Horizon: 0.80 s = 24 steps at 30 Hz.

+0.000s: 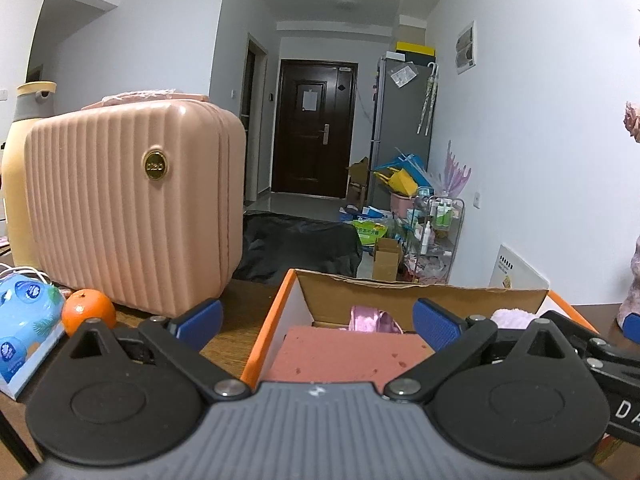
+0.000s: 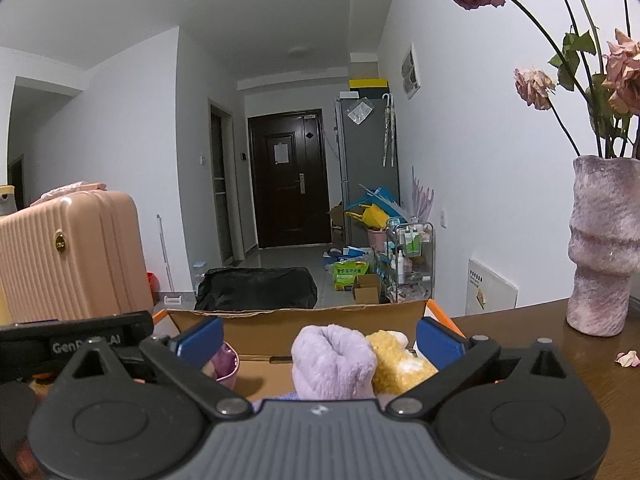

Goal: Organize soft objects
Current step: 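Open both tools over the box to drop the pink sponge and white roll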

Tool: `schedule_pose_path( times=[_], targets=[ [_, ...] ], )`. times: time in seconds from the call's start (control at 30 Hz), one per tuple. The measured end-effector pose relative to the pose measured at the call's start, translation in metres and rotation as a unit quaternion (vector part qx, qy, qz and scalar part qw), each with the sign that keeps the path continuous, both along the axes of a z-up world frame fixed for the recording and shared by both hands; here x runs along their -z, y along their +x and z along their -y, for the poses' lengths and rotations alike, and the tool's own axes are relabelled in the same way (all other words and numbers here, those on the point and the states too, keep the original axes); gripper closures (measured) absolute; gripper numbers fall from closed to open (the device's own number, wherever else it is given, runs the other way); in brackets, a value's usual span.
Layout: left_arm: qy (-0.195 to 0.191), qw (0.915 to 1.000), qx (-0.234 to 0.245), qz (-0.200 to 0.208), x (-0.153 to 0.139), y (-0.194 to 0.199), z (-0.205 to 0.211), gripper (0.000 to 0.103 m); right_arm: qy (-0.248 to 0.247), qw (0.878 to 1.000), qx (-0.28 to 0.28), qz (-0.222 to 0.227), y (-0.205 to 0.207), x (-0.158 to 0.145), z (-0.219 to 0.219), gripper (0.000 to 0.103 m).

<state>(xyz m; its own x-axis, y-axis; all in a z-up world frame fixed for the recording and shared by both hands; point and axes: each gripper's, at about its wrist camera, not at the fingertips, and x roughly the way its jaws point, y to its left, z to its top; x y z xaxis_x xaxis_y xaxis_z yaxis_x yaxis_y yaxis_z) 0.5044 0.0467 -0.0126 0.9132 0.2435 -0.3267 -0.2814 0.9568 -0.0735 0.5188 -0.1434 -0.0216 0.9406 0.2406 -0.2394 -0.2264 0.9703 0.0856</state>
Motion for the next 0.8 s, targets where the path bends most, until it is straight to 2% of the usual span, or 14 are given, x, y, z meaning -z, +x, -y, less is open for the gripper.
schedule_pose_path(
  times=[0.37,0.8],
  targets=[
    [0.000,1.0000,-0.005,-0.006,0.000,-0.021,-0.001,0.000,-0.009,1.000,0.001,0.005,-0.021,0.002,0.008,0.000],
    [0.000,0.9998,-0.003,-0.017,0.003,-0.055,0.005,0.000,-0.021,1.000,-0.005,0.010,-0.066,0.007,0.018,0.000]
  ],
)
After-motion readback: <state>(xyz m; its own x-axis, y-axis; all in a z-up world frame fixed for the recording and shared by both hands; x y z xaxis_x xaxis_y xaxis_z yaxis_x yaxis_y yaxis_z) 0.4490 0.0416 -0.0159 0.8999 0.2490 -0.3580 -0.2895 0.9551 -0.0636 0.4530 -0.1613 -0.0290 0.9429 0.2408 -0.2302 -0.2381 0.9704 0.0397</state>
